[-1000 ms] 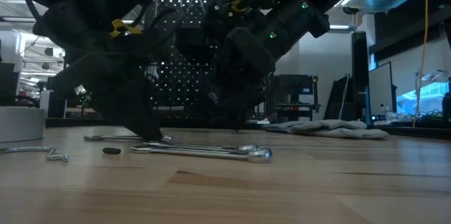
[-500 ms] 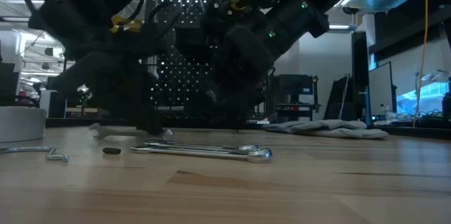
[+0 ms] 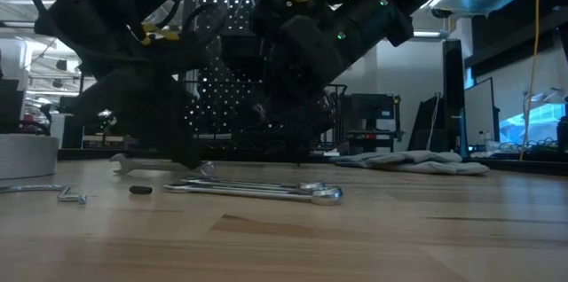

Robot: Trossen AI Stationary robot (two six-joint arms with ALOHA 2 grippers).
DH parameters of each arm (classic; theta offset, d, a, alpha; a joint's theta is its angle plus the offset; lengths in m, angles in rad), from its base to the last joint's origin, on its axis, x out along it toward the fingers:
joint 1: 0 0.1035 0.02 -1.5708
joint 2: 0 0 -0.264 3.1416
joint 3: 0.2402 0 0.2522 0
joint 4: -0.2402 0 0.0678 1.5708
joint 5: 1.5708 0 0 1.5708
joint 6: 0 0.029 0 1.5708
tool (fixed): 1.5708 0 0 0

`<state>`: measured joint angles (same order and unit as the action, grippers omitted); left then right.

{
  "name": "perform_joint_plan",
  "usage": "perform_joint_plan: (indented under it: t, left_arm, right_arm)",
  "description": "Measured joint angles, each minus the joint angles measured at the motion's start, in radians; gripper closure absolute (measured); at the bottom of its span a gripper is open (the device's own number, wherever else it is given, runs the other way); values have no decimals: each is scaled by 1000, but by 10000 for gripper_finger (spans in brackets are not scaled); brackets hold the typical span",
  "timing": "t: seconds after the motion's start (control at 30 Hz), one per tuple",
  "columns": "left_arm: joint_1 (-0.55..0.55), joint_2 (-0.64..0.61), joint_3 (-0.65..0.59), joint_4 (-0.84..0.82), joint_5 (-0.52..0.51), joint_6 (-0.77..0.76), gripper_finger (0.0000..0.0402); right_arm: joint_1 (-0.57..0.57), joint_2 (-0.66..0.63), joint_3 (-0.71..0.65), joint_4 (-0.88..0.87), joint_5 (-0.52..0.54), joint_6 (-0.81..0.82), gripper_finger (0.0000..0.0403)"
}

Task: Hang tools onto peg board
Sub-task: Hang the wrench on the peg board

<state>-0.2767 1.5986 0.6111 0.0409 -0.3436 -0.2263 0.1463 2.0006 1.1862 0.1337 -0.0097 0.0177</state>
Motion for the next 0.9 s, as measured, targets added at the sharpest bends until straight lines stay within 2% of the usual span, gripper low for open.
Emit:
perform_joint_plan:
  t: [0.23,0.43,0.5,0.6,0.7,0.77,0.9]
  left_arm:
    - [40,-3,-21,9,-1,-3,400]
    - [58,-3,-30,8,-4,-18,401]
    - [57,-3,-30,8,-4,-19,401]
    - [57,-2,-30,6,-3,-20,401]
    - [57,-2,-30,6,-3,-20,401]
    - [57,-2,-31,6,-2,-20,401]
    - [57,-2,-31,5,0,-20,401]
  right_arm:
    - [0,1,0,2,1,0,393]
    - [-2,51,1,67,11,0,393]
    - [-3,66,1,78,52,0,393]
    - [-3,72,0,85,172,-1,390]
    - [-4,72,0,89,261,-18,368]
    - [-6,84,1,118,281,-52,345]
    - [-18,128,1,186,210,-75,297]
